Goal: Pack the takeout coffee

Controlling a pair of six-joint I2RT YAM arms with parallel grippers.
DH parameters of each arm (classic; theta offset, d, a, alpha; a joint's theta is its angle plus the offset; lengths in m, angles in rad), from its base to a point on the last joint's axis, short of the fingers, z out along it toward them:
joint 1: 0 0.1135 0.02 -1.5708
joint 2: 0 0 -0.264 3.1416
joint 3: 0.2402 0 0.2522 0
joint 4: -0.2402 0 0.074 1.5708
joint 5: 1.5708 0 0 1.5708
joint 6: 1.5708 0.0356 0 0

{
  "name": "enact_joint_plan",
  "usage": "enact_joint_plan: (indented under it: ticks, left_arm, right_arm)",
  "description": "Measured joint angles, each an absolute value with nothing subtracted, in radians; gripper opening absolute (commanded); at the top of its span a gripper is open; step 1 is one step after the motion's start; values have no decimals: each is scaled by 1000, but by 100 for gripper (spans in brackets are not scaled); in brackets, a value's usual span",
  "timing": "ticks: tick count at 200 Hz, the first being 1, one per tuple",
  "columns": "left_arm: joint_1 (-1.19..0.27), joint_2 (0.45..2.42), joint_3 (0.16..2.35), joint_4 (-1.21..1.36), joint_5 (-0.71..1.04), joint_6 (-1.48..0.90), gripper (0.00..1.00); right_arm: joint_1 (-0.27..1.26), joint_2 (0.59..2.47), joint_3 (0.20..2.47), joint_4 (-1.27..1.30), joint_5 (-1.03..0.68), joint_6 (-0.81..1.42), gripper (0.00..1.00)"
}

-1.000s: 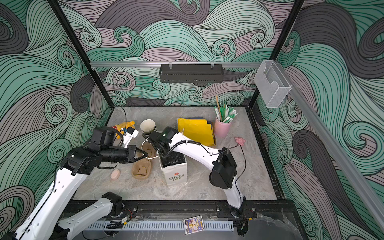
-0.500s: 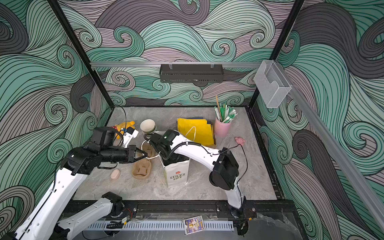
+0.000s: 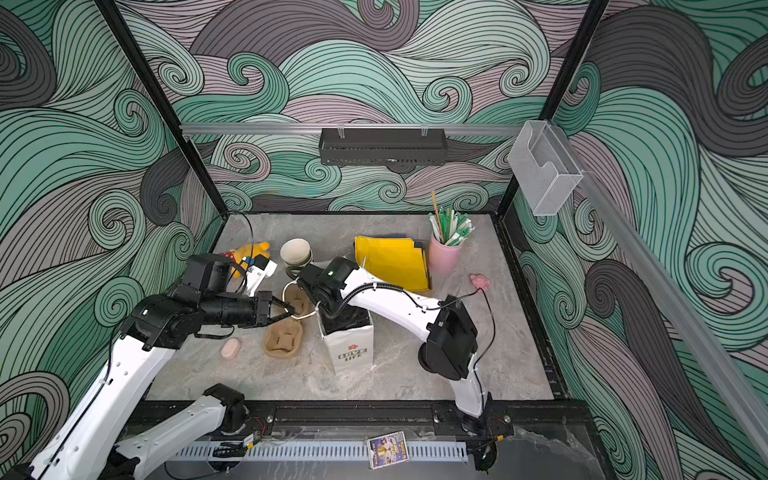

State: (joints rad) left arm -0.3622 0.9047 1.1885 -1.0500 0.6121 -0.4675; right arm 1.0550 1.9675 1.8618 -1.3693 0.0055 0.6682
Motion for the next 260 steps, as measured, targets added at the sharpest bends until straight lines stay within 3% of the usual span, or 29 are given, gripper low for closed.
enact_joint_plan:
  ticks: [260]
  left_arm:
    - [-362,892,1176,-1063,598,-453,0]
  right_arm:
    - [1056,1994,1816,-1251,-19,672,53]
